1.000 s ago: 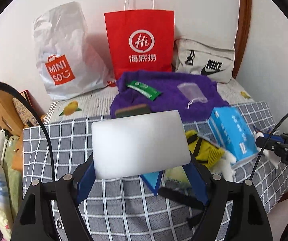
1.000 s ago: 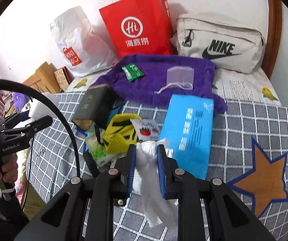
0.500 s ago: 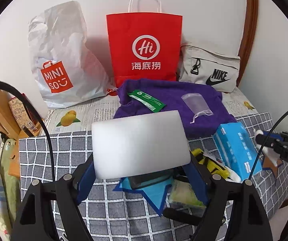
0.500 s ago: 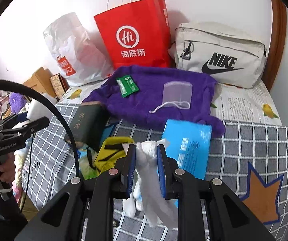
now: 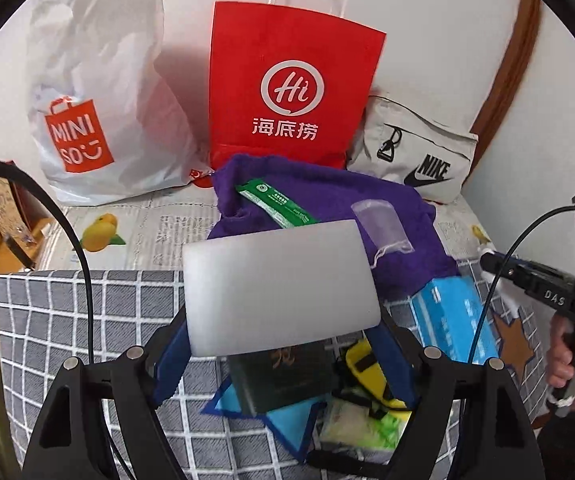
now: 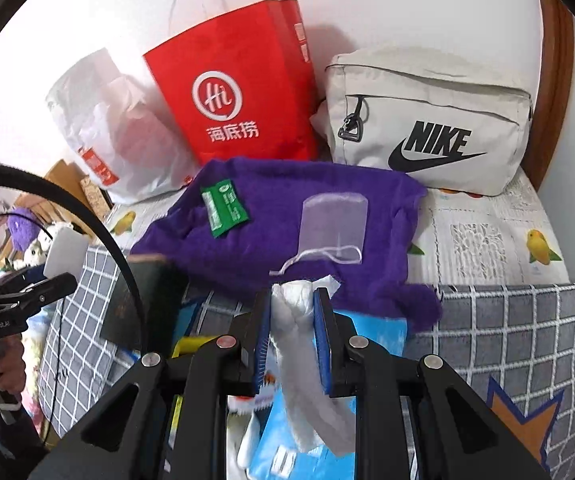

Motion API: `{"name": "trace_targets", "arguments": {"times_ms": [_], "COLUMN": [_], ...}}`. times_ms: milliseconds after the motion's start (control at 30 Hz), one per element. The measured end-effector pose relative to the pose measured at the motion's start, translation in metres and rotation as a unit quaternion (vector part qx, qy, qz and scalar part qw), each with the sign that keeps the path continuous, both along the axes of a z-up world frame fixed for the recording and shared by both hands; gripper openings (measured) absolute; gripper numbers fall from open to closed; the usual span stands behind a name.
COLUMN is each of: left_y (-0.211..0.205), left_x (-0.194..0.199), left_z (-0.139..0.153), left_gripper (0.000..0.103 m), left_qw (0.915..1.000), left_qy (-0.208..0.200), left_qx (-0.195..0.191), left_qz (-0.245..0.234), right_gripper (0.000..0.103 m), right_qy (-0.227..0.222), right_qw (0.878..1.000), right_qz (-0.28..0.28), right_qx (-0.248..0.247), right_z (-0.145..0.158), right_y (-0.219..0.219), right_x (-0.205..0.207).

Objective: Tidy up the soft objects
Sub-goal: 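Release the tissue onto the towel with the right tool while the left tool lifts the sponge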

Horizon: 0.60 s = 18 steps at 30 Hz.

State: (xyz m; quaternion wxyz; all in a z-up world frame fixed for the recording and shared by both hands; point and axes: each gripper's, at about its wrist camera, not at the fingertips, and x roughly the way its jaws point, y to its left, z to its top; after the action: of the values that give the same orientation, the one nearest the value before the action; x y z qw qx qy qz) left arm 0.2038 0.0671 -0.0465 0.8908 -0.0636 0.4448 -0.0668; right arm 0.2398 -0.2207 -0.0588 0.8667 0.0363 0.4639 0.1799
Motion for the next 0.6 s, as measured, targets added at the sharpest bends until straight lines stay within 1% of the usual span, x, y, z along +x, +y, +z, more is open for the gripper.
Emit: {"name": "trace_targets", "arguments": {"times_ms": [233,400,533,600], "left_y": [0.000,-0.002,-0.001,-0.002], "left_x": [0.041,0.072,0.093,0.103], "left_z": [-0.001,-0.015,-0.028,-0.033], "left_gripper": [0.080,0.080,0.080,0.080], "left_qw": [0.9999,0.9995,0.9985,0.9981], "left_qy": [0.009,0.031,0.053,0.060], "left_qx": [-0.008,-0.003,-0.016,-0.014], "left_qz": [0.003,0.004,0.004,0.005], "right_gripper": [0.021,0.021,0.021,0.021], "right_qy": [0.021,0.054,0.061,0.063], "right_qw": [1.000,0.998,0.998,0.998], "right_qz": [-0.015,-0.007,-0.001,0.004], "right_qx": [0.002,0.019,0.014,0.009], "right_z": [-0.018,-0.041,-0.054,-0.061], "right_y": [-0.004,-0.004,0.001,0.004], "right_x": [0.045,0.078,0.099,0.110]}}
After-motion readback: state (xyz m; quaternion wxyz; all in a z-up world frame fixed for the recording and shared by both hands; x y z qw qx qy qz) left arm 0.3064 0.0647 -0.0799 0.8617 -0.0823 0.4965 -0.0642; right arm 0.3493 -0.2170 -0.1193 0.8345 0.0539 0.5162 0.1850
